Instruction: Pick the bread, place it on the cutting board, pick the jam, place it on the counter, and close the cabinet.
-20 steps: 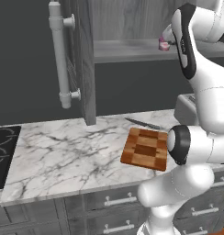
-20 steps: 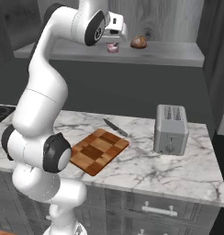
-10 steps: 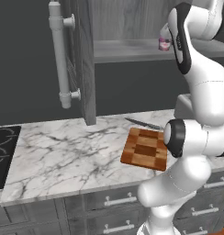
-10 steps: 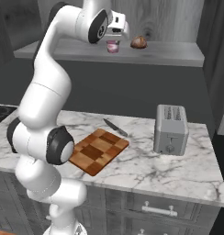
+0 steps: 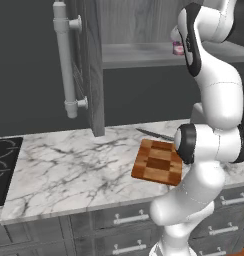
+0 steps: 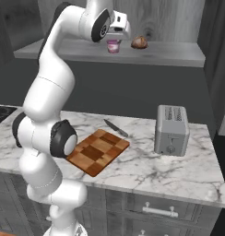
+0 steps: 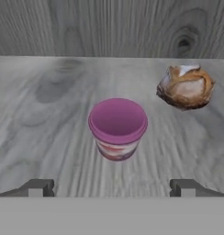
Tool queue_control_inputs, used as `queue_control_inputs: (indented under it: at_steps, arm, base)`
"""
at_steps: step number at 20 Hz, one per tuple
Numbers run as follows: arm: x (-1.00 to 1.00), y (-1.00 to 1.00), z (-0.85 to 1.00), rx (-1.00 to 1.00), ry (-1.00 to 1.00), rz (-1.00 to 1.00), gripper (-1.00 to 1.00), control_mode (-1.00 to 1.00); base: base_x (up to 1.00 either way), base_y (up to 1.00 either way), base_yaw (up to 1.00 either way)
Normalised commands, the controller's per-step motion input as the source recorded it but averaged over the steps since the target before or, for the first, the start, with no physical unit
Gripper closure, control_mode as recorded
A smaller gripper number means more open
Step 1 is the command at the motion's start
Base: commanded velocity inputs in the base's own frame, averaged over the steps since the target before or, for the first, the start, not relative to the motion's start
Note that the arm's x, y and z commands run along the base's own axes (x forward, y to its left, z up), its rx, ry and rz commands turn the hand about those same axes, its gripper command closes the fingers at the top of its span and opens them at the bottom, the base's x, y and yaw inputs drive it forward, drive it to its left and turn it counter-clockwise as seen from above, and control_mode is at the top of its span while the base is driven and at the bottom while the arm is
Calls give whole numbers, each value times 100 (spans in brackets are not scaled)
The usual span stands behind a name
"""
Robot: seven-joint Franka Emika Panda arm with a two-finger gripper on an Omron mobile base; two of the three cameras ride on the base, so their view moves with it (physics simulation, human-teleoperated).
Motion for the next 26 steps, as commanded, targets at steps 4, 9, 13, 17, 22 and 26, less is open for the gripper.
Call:
queue_control_inputs:
  at_steps: [4, 9, 13, 17, 22, 26]
  arm:
    - [18, 0, 0, 0, 0, 0, -100, -100]
    - [13, 0, -2, -1, 0, 0, -100, -100]
    - [13, 0, -4, -1, 0, 0, -100, -100]
    - [18, 0, -4, -2, 0, 0, -100, -100]
    - [17, 0, -4, -1, 0, 0, -100, -100]
    - [12, 0, -7, 0, 0, 0, -100, -100]
  base:
    - [0, 0, 0]
    - [0, 0, 0]
    - [0, 0, 0]
    - [0, 0, 0]
    - [0, 0, 0]
    - [0, 0, 0]
